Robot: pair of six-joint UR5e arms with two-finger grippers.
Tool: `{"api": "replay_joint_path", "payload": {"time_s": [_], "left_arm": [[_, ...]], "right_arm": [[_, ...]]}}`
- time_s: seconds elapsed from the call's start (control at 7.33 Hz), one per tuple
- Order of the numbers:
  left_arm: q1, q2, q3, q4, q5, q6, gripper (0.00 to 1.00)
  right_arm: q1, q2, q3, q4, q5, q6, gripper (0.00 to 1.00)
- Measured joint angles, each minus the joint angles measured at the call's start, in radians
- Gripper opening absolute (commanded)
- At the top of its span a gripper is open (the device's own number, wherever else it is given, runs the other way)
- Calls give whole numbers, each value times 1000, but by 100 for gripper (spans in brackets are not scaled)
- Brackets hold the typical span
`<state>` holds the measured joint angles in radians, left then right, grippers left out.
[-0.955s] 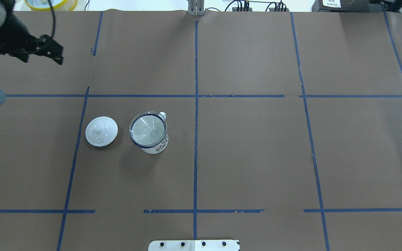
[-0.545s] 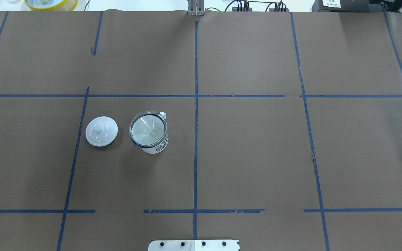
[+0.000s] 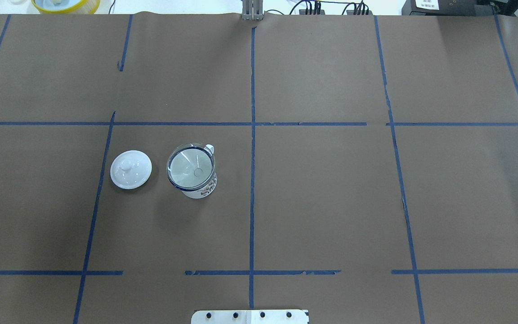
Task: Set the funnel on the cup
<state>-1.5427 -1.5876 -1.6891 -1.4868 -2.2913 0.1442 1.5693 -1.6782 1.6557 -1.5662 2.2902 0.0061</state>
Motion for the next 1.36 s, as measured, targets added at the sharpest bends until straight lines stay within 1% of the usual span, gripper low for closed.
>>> {"api": "replay_joint_path", "payload": {"time_s": [0.14,0.41,0.82,1.36], "left_arm": [[-8,1,17,-1,-5,2,100],[-19,3,68,-13,-56,3,100],[-20,4,136,-92,-80,2,100],[-20,3,146,-103,-76,-4,100]], "right_arm": [[0,0,0,0,0,0,100],[0,0,1,0,0,0,100],[0,0,1,0,0,0,100],[0,0,1,0,0,0,100]]}}
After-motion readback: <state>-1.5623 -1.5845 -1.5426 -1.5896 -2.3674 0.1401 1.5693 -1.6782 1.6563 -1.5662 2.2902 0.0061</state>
